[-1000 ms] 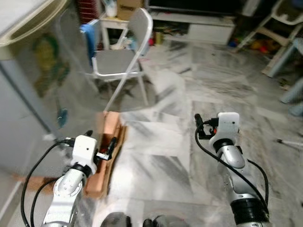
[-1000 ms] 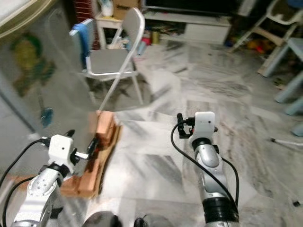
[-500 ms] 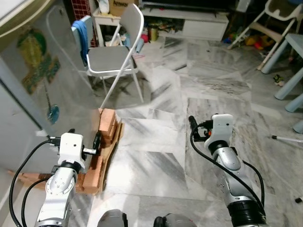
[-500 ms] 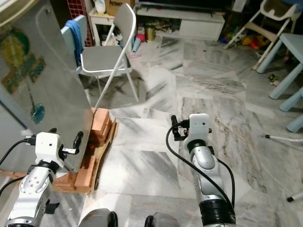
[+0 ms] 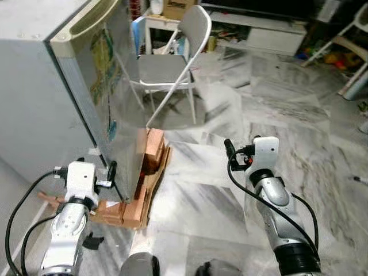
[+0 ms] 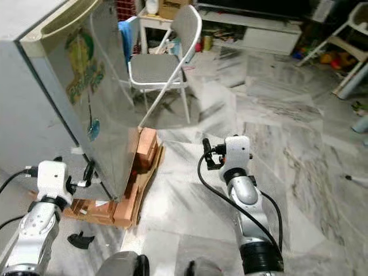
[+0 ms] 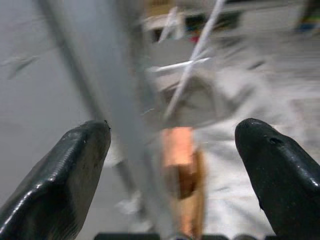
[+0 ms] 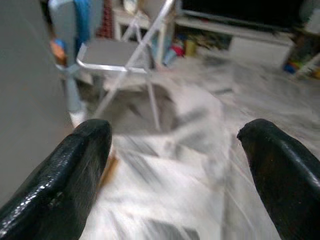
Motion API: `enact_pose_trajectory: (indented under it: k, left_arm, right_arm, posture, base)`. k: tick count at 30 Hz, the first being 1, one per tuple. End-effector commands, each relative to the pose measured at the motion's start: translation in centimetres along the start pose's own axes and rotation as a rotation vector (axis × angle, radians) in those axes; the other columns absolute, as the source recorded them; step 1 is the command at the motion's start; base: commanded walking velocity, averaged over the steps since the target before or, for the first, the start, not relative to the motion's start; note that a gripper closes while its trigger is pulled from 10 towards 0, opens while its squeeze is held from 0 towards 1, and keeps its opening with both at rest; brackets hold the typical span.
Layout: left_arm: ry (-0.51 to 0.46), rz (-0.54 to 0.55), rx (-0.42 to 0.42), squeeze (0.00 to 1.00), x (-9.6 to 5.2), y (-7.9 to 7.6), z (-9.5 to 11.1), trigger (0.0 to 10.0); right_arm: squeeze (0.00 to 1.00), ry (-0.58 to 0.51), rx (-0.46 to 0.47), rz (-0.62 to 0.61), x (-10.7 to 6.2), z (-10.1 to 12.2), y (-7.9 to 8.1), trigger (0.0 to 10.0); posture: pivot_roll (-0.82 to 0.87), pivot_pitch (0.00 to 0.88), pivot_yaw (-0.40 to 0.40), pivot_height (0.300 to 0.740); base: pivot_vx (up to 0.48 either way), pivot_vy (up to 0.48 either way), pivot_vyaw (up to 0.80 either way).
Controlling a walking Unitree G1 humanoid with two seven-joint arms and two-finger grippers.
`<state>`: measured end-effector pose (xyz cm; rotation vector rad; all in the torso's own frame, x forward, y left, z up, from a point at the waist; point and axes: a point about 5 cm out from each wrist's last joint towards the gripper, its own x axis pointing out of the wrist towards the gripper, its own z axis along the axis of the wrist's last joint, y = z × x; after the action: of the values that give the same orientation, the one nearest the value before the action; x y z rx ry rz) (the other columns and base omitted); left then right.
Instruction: Restocking fridge
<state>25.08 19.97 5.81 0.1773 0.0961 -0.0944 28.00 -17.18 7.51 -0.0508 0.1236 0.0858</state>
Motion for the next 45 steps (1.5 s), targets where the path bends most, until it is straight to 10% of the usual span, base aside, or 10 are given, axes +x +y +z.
enact_pose_trajectory:
  k: [1,19,29,45]
  left_arm:
    - [0.016,-0.008,0.013,0.0,-0.1,0.4,-0.3,10.0]
    - [-0.015,0.026,0.011,0.0,3.8,0.6,1.0,10.0]
    - [0.038,0.238,0.0,0.0,5.8,3.7,1.1,10.0]
    - [0.032,0.153,-0.031,0.0,8.8,0.8,2.7,10.0]
  right_arm:
    - [0.0,-0.025,0.0,0.008,0.3,0.7,0.3,10.0]
    - [0.0,-0.015,-0.005,0.01,-0.3,0.9,0.0,10.0]
    - [0.0,0.016,0.001,0.037,-1.8,0.4,-0.1,10.0]
    - [0.0,0.04,0.005,0.094,-2.9,0.6,0.4,10.0]
  posture:
    - [0.08,0.051,-0.053,0.74]
    - [0.04,0.071,-0.068,0.74]
    - [0.01,0.087,-0.067,0.74]
    - [-0.01,0.093,-0.061,0.74]
  base:
    - [0.0,0.0,0.0]
    - [0.0,0.0,0.0]
    - [0.0,0.0,0.0]
    - [0.0,0.0,0.0]
